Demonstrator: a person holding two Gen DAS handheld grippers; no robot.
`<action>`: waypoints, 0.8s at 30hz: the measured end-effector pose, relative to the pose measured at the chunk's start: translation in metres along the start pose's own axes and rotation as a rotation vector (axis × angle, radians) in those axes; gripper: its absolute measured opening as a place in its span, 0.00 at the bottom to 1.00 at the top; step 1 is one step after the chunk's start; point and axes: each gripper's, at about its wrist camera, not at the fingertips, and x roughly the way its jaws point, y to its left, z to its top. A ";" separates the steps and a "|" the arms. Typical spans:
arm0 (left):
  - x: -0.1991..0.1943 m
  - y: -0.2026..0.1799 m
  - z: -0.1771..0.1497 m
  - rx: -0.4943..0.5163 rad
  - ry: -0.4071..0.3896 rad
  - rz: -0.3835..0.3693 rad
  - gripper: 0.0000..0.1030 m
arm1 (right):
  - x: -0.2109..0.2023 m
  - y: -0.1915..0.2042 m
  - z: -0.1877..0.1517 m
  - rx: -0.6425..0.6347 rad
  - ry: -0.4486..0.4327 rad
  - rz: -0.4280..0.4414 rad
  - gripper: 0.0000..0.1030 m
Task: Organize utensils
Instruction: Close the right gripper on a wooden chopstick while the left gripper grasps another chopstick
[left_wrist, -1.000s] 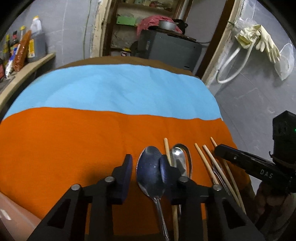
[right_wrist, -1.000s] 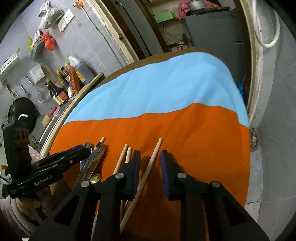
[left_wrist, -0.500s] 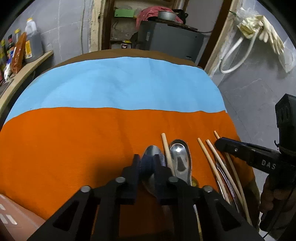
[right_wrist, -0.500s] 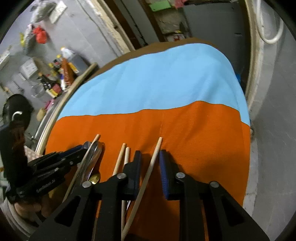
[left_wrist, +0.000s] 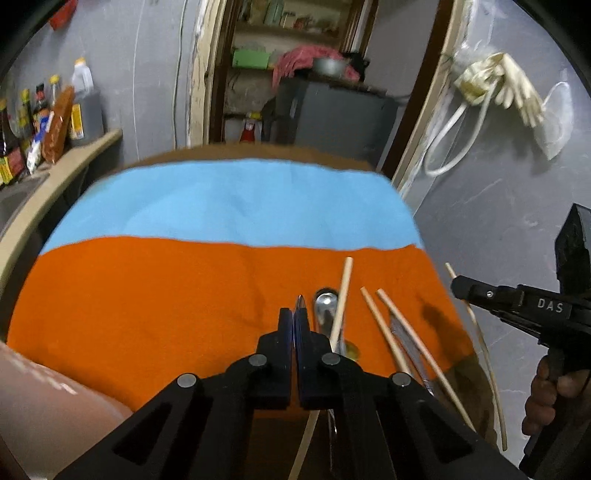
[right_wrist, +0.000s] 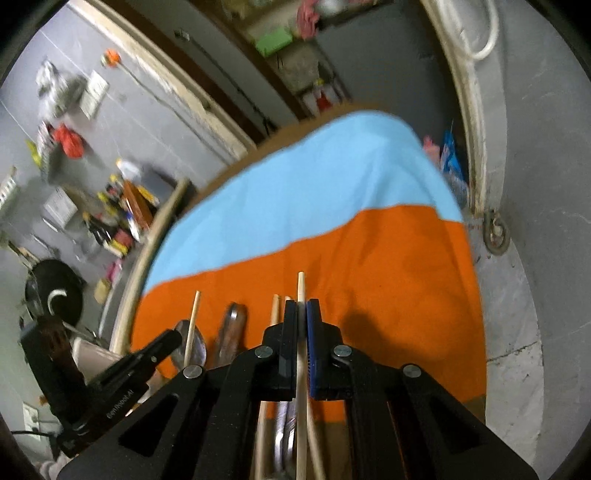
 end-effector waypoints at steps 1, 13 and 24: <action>-0.006 -0.001 -0.001 0.009 -0.016 0.002 0.02 | -0.006 0.002 0.001 0.002 -0.019 -0.001 0.04; -0.089 -0.016 0.010 0.153 -0.288 0.048 0.02 | -0.076 0.047 -0.014 -0.034 -0.254 -0.046 0.04; -0.152 0.004 0.029 0.106 -0.461 -0.001 0.02 | -0.138 0.089 -0.020 -0.085 -0.478 -0.033 0.04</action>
